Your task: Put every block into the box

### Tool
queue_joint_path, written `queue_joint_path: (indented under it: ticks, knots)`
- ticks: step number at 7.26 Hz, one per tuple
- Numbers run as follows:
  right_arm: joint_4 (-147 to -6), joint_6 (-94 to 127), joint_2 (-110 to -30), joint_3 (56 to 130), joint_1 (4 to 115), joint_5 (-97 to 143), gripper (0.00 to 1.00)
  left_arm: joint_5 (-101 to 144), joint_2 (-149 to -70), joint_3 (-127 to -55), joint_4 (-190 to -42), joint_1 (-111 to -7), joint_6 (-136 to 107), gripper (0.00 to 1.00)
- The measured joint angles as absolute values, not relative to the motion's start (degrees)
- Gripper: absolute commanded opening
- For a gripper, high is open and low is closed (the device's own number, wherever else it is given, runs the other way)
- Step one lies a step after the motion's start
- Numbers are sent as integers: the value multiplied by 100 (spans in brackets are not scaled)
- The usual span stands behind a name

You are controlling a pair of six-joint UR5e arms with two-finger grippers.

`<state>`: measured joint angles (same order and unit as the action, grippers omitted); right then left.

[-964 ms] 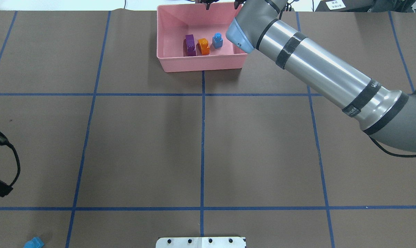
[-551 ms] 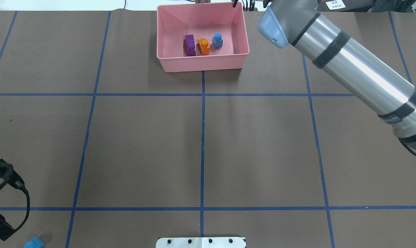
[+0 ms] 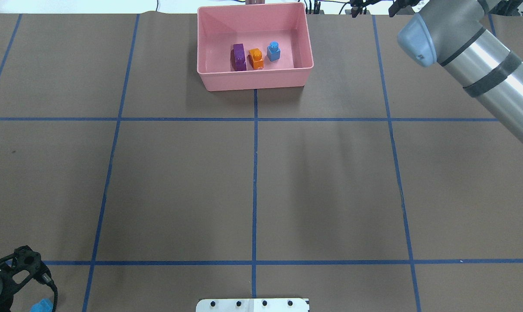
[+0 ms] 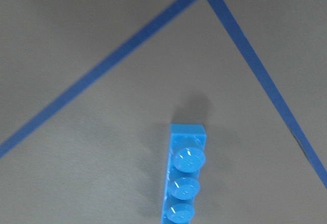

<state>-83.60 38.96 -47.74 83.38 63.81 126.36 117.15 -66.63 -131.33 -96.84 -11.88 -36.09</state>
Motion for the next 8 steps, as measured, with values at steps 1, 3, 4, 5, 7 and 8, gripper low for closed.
queue_joint_path:
  ticks: [1,3,4,5,7,8]
  knots:
    - [-8364,3748,-5006,8494,6452,12763,99,11638,-6684,-13063,-9680,-1067,-3713,100]
    - [-8361,3596,-5529,8842,6622,13146,99,11562,-6874,-12763,-9677,-987,-3770,100]
    - [-8360,3549,-5694,8922,6722,13326,99,11541,-6995,-12602,-9677,-966,-3776,100]
    - [-8359,3502,-5808,8958,6792,13423,99,11530,-7074,-12494,-9677,-936,-3778,100]
    - [-8358,3343,-5978,9005,6887,13524,99,11523,-7135,-12411,-9682,-904,-3777,100]
    - [-8358,3220,-6051,9015,6967,13597,99,11523,-7149,-12375,-9684,-901,-3774,100]
